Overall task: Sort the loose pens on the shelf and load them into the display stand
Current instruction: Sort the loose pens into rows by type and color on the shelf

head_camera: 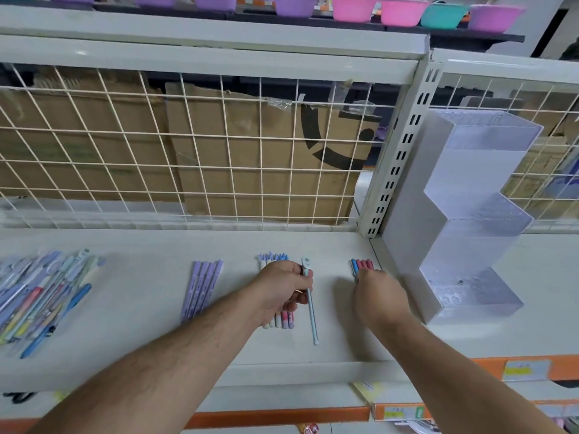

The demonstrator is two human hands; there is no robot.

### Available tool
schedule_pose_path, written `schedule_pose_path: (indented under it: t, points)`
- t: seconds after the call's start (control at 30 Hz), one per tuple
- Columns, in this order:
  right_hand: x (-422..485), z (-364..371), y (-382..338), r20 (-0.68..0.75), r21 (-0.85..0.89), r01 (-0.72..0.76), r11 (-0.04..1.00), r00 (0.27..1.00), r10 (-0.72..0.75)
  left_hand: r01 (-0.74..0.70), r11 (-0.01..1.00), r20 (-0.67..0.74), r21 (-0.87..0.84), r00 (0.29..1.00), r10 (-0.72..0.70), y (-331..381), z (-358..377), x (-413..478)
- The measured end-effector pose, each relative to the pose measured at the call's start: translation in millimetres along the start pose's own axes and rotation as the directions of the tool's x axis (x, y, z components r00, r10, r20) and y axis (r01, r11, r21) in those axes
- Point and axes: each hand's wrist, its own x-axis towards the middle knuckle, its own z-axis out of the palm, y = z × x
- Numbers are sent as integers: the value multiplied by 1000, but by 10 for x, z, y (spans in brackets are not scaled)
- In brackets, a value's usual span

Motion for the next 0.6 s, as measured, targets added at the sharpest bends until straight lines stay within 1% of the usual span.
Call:
schedule_pose_path:
  t: [0.07, 0.17, 0.27, 0.33, 0.4, 0.5, 0.6]
  points:
    - [-8, 29, -43, -14, 26, -2, 1000, 1000, 2, -12, 1000, -11, 0, 1000, 12, -1, -34, -22]
    - [-56, 49, -227, -114, 62, 71, 996, 991, -63, -33, 999, -41, 19, 999, 34, -22, -133, -70]
    - [-134, 45, -550, -212, 217, 161, 963, 970, -115, -49, 998, -88, 42, 995, 53, -65, -302, -131]
    - [-200, 32, -804, -226, 266, 212, 940, 962, -153, -43, 998, -115, 48, 992, 48, -103, -455, -187]
    - [-268, 35, -1058, -219, 275, 243, 930, 958, -185, -51, 997, -122, 65, 991, 59, -142, -643, -247]
    - [-354, 44, -1402, -202, 281, 230, 932, 963, -177, -65, 992, -157, 106, 984, 81, -180, -957, -353]
    - [-409, 94, -1740, -236, 310, 231, 922, 958, -161, -69, 981, -201, 182, 974, 105, -250, -1324, -421]
